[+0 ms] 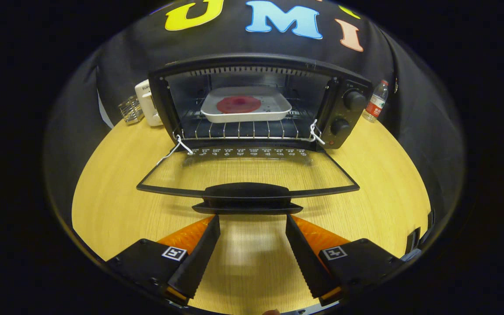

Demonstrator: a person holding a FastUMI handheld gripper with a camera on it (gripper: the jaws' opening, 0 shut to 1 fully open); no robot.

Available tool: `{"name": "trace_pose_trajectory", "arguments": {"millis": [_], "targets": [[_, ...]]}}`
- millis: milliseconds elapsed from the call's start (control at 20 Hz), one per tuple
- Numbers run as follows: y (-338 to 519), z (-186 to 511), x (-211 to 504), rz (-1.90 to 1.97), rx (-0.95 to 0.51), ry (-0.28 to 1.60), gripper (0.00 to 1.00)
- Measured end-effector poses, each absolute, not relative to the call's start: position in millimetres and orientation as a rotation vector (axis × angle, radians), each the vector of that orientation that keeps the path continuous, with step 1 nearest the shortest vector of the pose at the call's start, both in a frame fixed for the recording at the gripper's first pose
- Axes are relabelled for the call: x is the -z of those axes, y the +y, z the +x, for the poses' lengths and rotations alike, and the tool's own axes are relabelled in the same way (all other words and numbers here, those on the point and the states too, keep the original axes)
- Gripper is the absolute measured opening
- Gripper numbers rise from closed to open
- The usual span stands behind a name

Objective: Open the toaster oven, put the food inside, and close the toaster oven door.

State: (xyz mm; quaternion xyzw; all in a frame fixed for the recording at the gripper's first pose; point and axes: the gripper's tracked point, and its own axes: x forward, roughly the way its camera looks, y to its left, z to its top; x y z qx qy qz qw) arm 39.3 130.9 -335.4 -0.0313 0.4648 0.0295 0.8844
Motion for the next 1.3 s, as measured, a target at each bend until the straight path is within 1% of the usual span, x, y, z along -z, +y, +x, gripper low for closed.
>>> {"name": "trace_pose_trajectory", "arguments": {"millis": [350,800,1000,1300], "targets": [[133,46,313,-0.041,-0.068,0.88,0.96],[137,78,279,-0.016,-0.069,0.766,0.97],[132,92,240,0.022,-0.078,0.626,0.97],[97,82,153,0.008,-0.082,0.38,0.97]]}}
